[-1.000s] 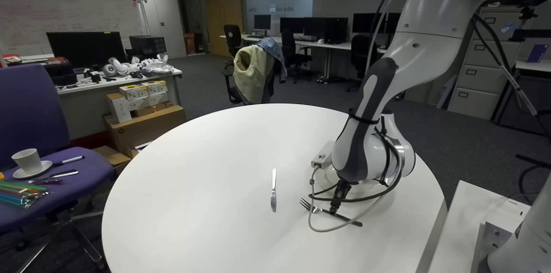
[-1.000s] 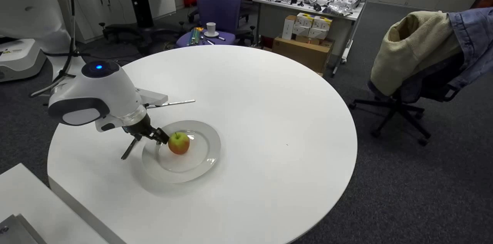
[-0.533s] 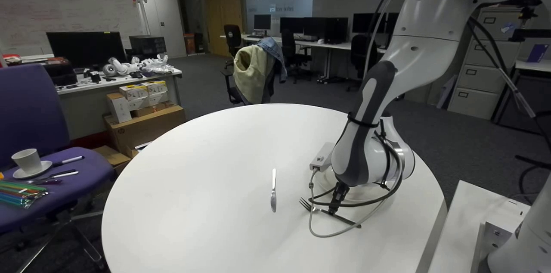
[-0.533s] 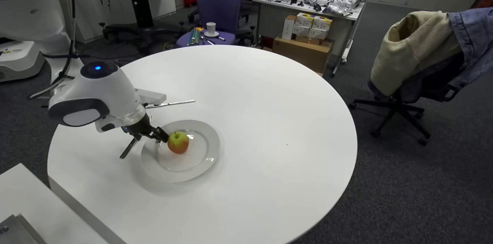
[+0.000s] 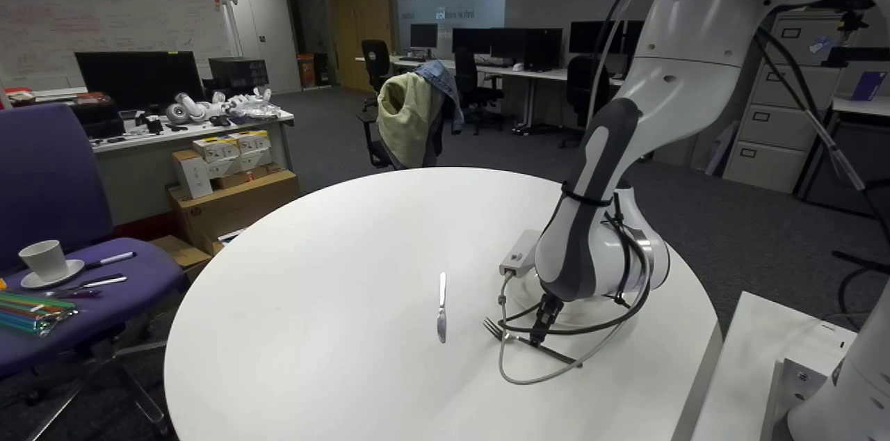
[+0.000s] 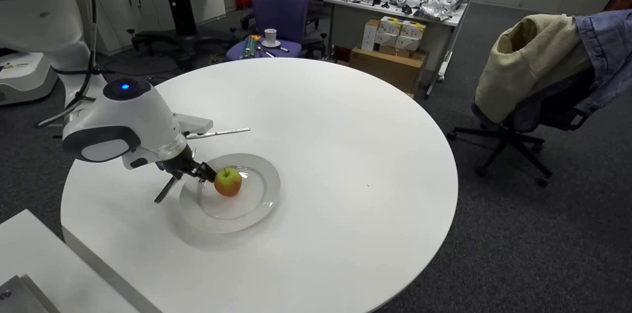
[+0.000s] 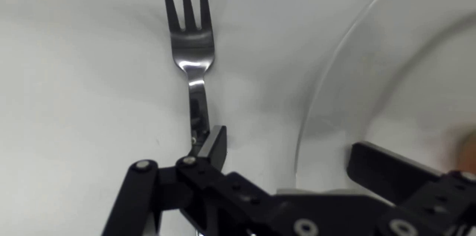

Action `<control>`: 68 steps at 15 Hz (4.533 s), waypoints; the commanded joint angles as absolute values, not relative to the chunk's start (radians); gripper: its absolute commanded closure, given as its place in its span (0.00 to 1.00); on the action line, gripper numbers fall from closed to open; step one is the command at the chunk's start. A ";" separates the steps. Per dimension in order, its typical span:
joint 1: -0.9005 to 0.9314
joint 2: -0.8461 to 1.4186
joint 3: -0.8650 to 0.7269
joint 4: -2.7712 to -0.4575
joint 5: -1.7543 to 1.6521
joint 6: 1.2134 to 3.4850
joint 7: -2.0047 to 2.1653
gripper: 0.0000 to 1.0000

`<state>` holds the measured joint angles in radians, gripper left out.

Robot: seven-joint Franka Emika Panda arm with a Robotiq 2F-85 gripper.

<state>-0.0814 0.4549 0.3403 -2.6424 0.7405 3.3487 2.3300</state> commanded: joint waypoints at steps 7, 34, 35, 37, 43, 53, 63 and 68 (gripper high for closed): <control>-0.112 0.471 0.361 -2.644 0.723 3.382 2.322 0.00; 0.060 0.391 0.250 -2.679 0.762 3.458 2.307 0.00; 0.070 0.388 0.241 -2.680 0.763 3.461 2.306 0.00; 0.091 0.375 0.223 -2.686 0.766 3.465 2.306 0.00; -0.027 0.268 0.350 -2.698 0.664 3.434 2.365 0.00; -0.182 0.037 0.524 -2.752 0.747 2.973 2.288 0.00; 0.300 0.133 -0.177 -2.796 0.056 2.880 2.634 0.00; 0.639 0.169 -0.585 -2.779 -0.023 2.944 2.601 0.00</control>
